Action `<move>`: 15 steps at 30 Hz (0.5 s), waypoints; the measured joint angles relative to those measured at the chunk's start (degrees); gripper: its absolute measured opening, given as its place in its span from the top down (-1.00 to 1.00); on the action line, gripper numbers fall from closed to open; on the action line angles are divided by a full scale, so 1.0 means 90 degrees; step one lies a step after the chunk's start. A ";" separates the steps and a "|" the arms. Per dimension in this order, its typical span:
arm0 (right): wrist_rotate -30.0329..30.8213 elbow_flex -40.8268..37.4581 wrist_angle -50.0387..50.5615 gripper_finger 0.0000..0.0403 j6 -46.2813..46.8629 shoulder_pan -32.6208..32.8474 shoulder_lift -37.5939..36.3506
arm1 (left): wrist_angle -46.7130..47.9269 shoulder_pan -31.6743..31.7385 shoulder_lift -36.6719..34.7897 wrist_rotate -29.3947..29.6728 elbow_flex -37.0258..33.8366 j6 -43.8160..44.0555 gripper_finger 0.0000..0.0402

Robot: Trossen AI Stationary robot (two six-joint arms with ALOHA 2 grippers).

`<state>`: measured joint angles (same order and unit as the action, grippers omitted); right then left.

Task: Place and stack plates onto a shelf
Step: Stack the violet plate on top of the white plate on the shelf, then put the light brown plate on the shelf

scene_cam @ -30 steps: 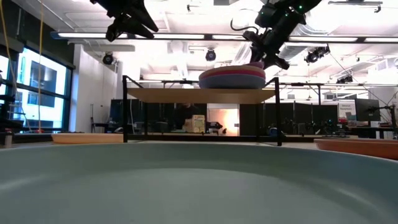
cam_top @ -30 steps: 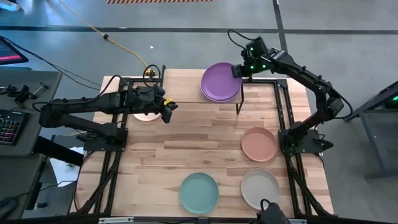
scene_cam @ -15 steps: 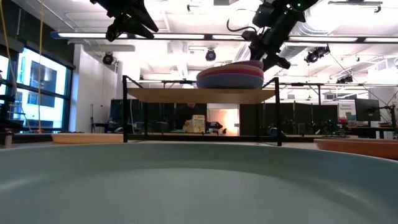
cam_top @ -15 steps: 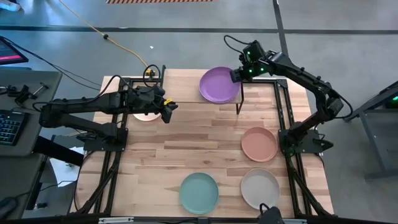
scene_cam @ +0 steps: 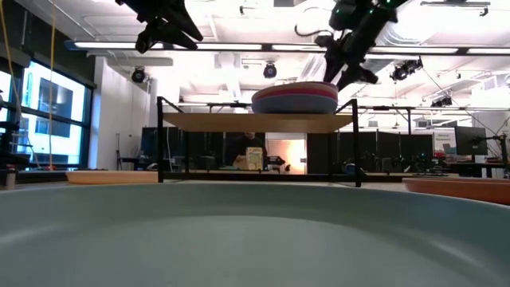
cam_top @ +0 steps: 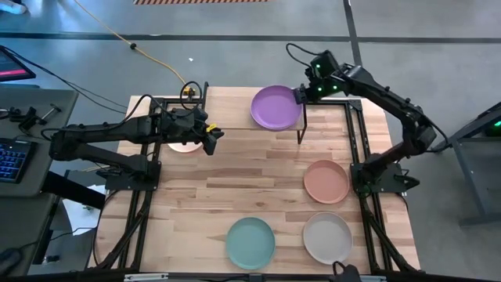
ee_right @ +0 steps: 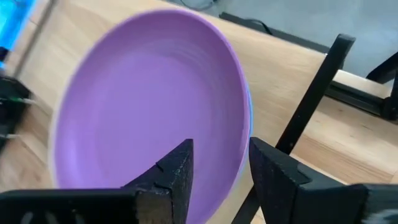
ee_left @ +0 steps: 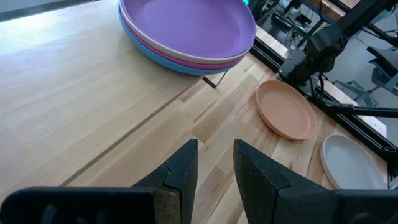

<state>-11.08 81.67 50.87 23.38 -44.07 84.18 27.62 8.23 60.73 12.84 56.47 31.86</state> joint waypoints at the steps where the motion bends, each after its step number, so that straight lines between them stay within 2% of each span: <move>1: -0.0009 0.0000 -0.0002 0.33 0.0023 0.0000 -0.0099 | 0.0000 0.0000 0.0000 0.0000 0.0000 0.0000 0.54; 6: -0.0134 0.0000 -0.0002 0.33 0.0171 0.0223 -0.0607 | -0.0001 0.0000 0.0000 0.0000 0.0000 -0.0006 0.54; 15: -0.0157 0.0000 0.0152 0.33 0.0181 0.1395 -0.0774 | 0.0000 0.0007 0.0000 0.0206 0.0000 -0.0232 0.54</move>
<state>-12.49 81.67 52.24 25.02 -31.52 77.21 27.62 8.29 60.73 14.69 56.47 29.77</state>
